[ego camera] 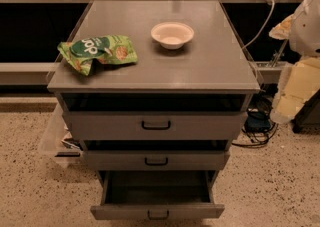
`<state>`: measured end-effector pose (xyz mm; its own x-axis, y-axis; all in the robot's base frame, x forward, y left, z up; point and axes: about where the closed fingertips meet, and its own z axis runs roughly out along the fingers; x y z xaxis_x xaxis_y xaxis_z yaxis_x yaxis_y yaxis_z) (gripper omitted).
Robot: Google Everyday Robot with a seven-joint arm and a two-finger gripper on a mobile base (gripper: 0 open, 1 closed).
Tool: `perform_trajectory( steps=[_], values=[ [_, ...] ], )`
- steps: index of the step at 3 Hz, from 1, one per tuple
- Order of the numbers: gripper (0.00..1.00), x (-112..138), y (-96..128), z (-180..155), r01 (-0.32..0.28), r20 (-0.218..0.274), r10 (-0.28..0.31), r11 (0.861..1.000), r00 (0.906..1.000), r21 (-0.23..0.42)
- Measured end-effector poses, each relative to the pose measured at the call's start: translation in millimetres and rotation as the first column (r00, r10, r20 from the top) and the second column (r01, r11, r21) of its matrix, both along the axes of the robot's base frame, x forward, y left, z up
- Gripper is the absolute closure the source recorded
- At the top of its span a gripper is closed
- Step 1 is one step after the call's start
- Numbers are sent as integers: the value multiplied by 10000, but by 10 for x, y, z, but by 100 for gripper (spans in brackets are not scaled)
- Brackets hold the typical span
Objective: Close bottom drawer
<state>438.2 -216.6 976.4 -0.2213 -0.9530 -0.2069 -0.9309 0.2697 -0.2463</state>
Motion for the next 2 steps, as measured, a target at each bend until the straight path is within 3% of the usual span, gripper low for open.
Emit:
perform_trajectory(
  steps=[2],
  values=[
    [0,-41,-16,-50,47,160,-51,9998,9999,214]
  ],
)
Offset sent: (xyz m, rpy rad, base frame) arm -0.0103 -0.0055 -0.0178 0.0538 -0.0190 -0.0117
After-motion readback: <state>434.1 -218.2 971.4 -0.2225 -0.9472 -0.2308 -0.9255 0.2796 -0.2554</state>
